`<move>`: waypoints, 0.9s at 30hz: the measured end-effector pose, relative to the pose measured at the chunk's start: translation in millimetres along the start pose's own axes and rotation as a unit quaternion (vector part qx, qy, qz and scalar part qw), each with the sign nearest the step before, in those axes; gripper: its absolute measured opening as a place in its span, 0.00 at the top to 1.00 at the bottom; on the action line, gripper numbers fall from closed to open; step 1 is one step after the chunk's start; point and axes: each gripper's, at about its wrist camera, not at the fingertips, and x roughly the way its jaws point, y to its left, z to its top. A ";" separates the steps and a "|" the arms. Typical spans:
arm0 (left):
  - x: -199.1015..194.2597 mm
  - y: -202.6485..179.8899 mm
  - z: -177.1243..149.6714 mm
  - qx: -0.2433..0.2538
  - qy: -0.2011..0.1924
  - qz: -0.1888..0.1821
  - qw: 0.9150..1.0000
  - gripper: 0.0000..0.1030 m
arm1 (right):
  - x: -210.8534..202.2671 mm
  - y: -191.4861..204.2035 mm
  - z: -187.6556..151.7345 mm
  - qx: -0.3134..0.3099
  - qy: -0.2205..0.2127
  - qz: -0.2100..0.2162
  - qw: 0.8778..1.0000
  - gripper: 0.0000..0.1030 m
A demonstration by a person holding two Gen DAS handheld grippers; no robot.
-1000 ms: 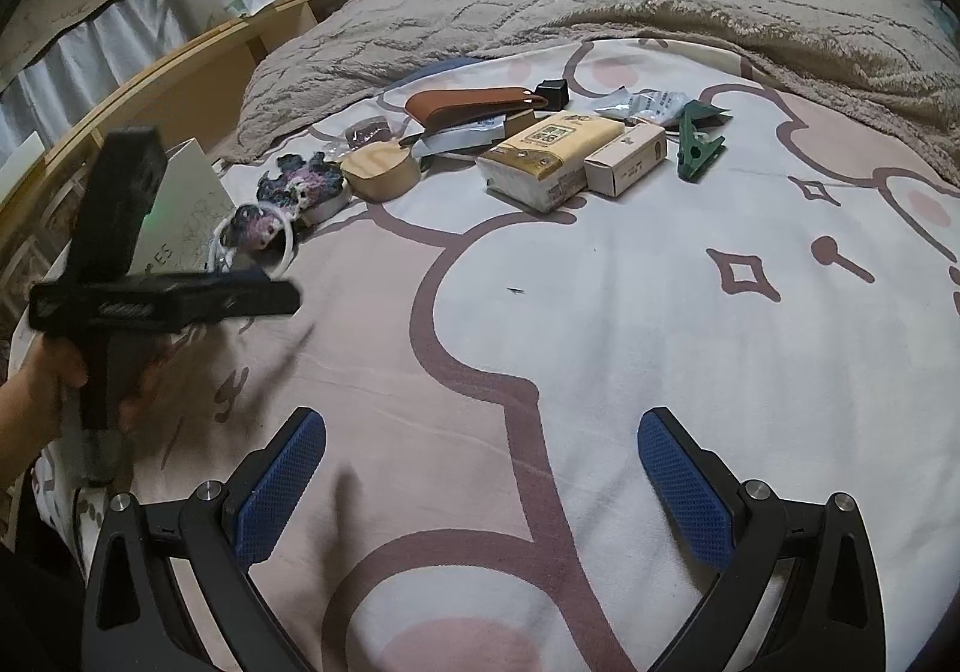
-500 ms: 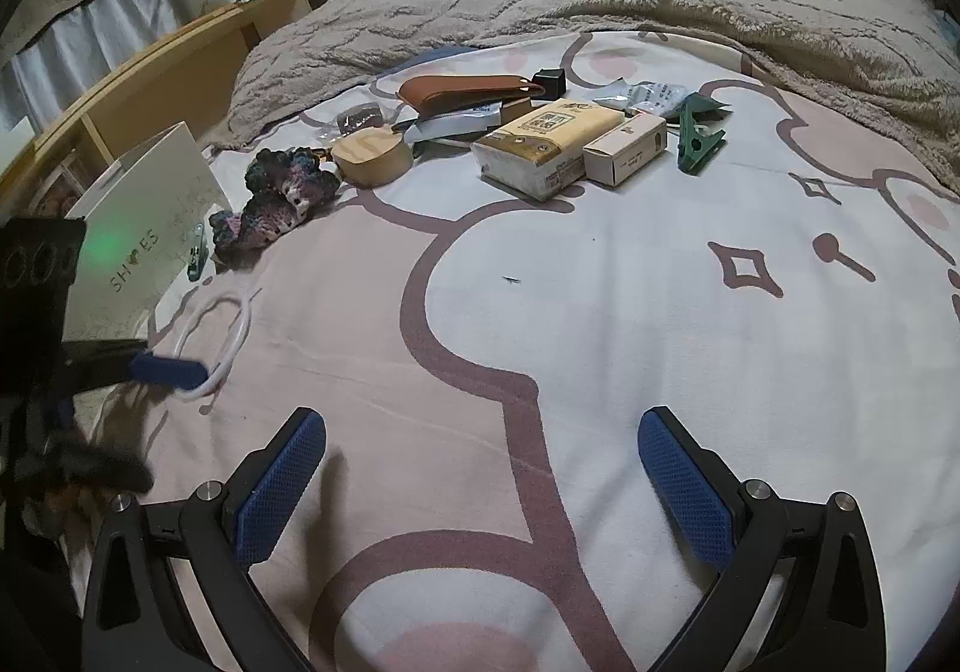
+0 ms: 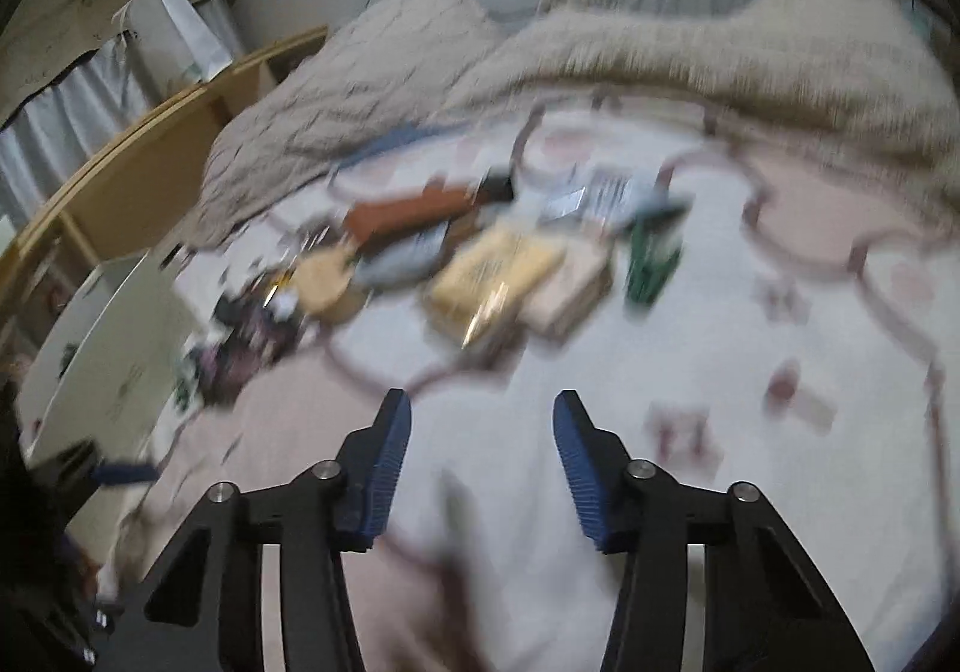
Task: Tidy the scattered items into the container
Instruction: 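Hold the white ring with left gripper while right reaches for the green clothespin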
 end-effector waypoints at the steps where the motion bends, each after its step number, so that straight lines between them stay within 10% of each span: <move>1: 2.3 3.1 -1.2 -0.005 0.002 0.003 1.000 0.00 | 1.5 -1.2 10.7 -0.008 -0.009 -0.012 1.000 0.57; 12: 27.0 7.8 -20.0 -0.034 0.019 0.006 0.999 0.00 | 61.3 -58.7 82.3 0.027 0.018 -0.110 0.993 0.87; 27: 22.1 13.5 -15.8 -0.048 0.022 -0.017 0.998 0.00 | 45.1 -53.3 16.4 0.007 0.062 -0.068 0.996 0.93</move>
